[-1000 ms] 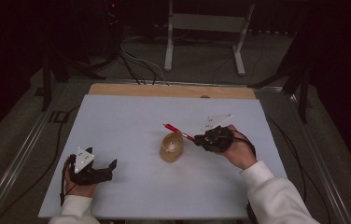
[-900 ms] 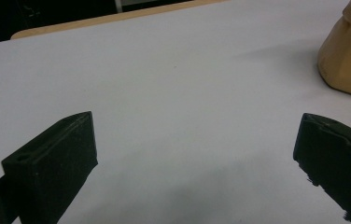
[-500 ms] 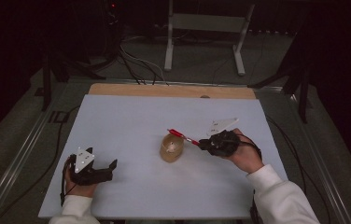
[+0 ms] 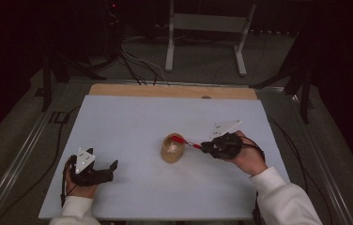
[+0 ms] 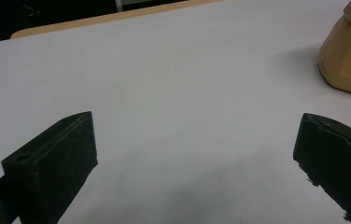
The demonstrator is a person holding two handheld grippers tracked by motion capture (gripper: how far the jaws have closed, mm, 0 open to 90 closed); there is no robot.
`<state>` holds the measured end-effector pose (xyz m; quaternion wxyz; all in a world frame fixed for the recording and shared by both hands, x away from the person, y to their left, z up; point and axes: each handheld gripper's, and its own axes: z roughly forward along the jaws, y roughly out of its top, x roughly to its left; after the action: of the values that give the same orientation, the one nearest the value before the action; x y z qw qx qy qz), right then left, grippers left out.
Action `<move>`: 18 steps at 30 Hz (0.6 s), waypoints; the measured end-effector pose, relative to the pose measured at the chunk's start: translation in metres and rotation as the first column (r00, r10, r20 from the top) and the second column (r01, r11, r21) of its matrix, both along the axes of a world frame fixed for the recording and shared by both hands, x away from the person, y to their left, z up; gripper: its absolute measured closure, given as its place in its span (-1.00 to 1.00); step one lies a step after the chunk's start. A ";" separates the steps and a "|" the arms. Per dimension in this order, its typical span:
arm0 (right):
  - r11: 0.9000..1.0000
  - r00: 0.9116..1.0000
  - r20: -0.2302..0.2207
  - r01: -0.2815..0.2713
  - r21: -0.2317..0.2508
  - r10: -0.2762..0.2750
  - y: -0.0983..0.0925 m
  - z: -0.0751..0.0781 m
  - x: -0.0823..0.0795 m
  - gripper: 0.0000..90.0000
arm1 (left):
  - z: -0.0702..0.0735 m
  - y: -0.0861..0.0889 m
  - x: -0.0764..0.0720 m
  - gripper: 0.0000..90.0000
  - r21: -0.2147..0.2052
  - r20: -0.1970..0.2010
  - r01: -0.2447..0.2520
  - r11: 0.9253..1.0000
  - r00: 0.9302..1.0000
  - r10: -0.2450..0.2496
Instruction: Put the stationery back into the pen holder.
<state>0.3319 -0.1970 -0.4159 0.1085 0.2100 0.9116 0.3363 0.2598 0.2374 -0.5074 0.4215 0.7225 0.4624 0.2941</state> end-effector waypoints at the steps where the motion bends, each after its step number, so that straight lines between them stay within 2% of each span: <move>1: 1.000 1.000 0.000 -0.001 0.000 0.001 0.000 0.001 0.000 0.79 | 0.000 0.000 0.000 -1.00 0.000 0.000 0.001 1.000 1.000 -0.001; 14: 0.999 1.000 0.012 -0.001 0.034 0.001 0.008 0.010 0.004 0.79 | 0.000 0.000 0.000 -1.00 0.000 -0.001 0.001 1.000 1.000 -0.001; 18: 0.998 1.000 0.009 -0.003 0.060 0.002 0.010 0.013 0.006 0.79 | 0.000 0.000 0.000 -1.00 0.003 -0.002 0.002 1.000 1.000 -0.002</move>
<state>0.3377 -0.1871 -0.4032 0.1059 0.2105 0.9009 0.3645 0.2601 0.2375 -0.5077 0.4202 0.7239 0.4617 0.2936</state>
